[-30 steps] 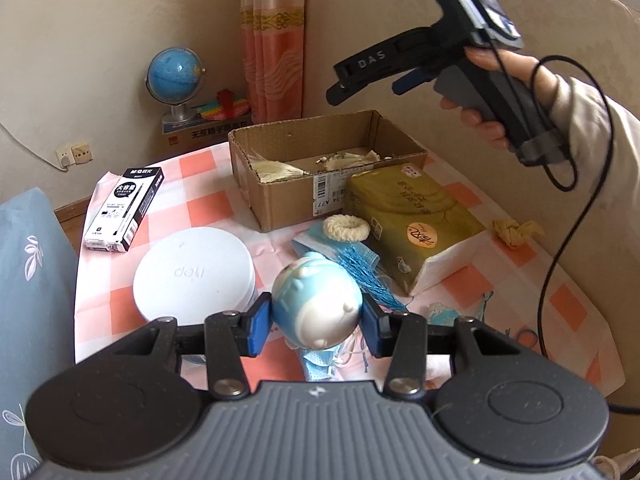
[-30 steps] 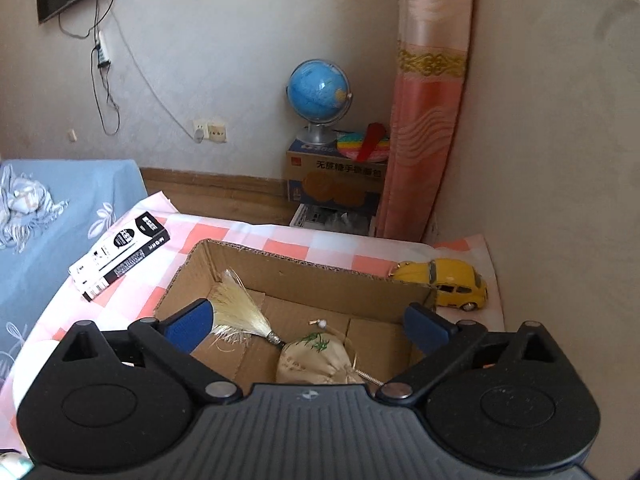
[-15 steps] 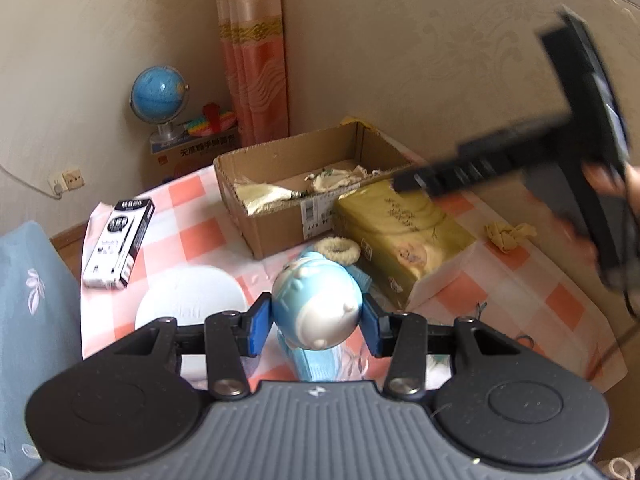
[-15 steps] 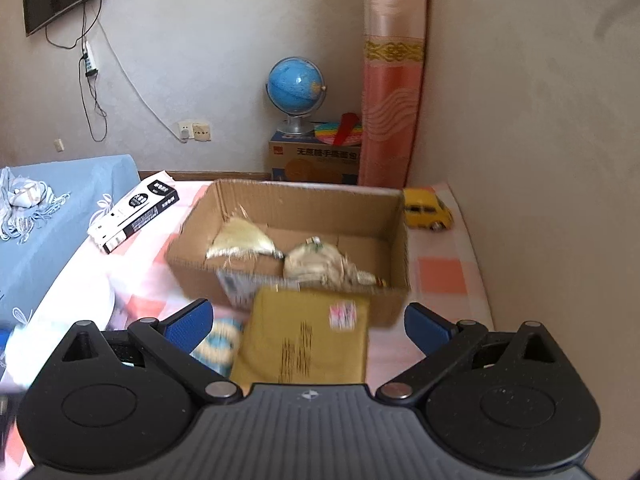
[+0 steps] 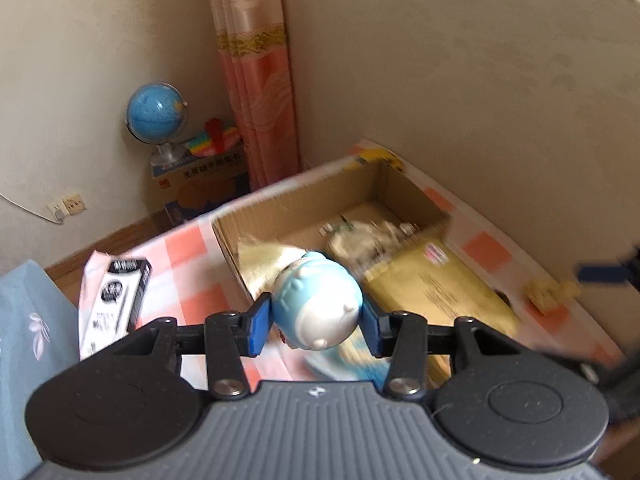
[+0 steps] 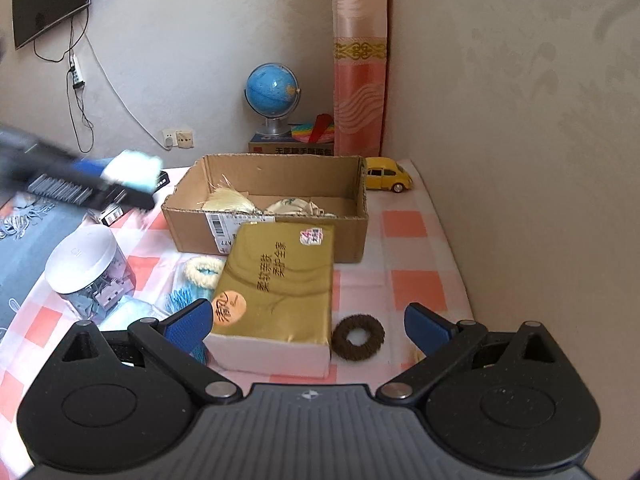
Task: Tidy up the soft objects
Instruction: 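Withdraw the right tool from the box back over the table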
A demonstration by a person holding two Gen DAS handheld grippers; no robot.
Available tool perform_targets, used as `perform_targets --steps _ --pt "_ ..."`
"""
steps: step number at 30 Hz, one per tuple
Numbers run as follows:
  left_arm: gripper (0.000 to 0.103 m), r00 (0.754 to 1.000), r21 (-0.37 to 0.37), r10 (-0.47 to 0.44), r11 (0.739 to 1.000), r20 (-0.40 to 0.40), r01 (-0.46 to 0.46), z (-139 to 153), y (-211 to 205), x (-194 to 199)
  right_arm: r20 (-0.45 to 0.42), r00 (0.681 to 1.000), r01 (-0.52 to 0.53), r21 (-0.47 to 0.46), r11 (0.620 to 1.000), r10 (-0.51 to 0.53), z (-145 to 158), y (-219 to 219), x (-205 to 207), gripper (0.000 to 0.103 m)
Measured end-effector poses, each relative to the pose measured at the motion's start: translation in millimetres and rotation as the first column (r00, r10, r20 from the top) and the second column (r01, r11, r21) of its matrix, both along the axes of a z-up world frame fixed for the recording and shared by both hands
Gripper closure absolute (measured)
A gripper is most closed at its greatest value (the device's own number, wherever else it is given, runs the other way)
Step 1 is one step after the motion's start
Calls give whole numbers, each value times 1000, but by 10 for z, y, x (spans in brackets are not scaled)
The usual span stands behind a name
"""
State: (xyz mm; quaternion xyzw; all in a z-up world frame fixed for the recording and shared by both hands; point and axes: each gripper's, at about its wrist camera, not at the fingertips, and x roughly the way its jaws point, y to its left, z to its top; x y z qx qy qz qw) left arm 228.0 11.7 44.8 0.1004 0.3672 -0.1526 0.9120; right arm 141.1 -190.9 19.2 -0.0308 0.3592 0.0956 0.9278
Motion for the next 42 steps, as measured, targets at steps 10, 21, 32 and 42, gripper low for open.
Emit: perform_targets --steps 10,21,32,42 --pt "43 998 53 57 997 6 -58 -141 -149 675 -16 1000 21 1 1000 -21 -56 -146 -29 0" --pt "10 997 55 38 998 71 -42 -58 -186 254 -14 1000 13 6 1000 -13 -53 -172 -111 0" --pt "6 993 31 3 1000 116 -7 90 -147 -636 -1 1000 17 -3 1000 -17 8 -203 -341 0" --pt "4 991 -39 79 996 112 -75 -126 17 -1323 -31 1000 2 -27 1000 -3 -129 -196 -523 0"
